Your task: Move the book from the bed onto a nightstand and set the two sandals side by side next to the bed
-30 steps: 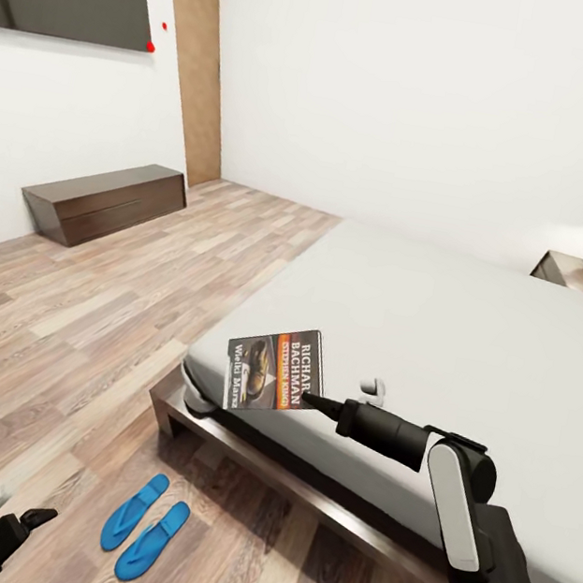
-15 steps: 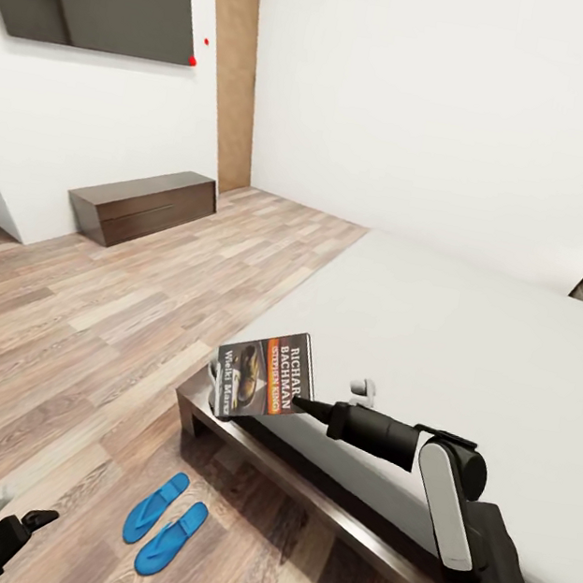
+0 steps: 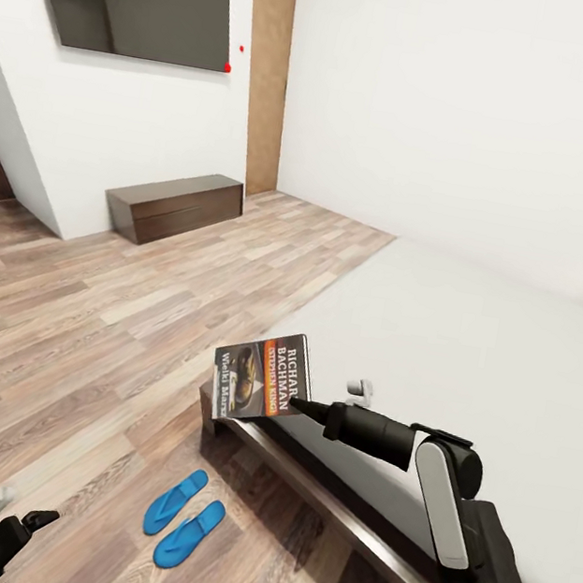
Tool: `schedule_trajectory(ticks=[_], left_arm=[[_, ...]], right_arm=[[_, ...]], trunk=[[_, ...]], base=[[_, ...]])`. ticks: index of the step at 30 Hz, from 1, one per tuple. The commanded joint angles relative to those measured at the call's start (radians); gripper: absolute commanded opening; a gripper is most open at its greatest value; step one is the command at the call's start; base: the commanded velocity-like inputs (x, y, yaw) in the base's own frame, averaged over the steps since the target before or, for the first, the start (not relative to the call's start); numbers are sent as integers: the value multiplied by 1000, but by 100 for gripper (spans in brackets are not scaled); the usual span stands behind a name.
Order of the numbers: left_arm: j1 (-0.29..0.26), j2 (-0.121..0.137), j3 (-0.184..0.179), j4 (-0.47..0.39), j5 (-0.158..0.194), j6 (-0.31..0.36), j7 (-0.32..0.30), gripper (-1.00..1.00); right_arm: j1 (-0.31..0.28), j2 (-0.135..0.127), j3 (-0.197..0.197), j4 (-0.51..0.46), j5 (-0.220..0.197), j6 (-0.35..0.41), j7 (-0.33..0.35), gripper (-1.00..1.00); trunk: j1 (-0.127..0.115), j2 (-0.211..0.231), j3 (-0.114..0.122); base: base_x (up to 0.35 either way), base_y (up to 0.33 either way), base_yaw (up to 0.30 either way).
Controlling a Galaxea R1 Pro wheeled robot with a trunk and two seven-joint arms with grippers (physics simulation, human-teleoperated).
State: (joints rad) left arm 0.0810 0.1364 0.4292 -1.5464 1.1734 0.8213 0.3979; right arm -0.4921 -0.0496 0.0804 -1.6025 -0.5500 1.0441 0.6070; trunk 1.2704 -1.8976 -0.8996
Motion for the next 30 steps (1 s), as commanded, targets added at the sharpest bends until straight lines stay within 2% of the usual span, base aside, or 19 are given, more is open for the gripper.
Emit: schedule_trajectory(ticks=[1,5,13,24,27,30], left_arm=[[0,0,0,-1,10,0,9,100],[0,2,-23,0,10,-7,10,100],[-1,3,-43,1,9,-10,10,100],[-1,2,-52,2,10,-13,9,100],[-2,3,-65,1,10,-14,9,100],[-9,4,-115,1,10,-16,9,100]], right_arm=[[-1,-1,0,0,3,3,6,-100],[-2,-1,15,2,5,3,6,-100],[-4,4,42,20,7,3,-7,-100],[-37,11,50,89,6,3,-122,-100],[-40,11,51,94,6,3,-128,-100],[-42,11,51,99,6,3,-133,-100]], trunk=[[0,0,-1],[0,0,-1],[0,0,-1],[0,0,-1],[0,0,-1],[0,0,-1]], base=[[0,0,270],[0,0,277],[0,0,283],[0,0,285],[0,0,286],[0,0,286]])
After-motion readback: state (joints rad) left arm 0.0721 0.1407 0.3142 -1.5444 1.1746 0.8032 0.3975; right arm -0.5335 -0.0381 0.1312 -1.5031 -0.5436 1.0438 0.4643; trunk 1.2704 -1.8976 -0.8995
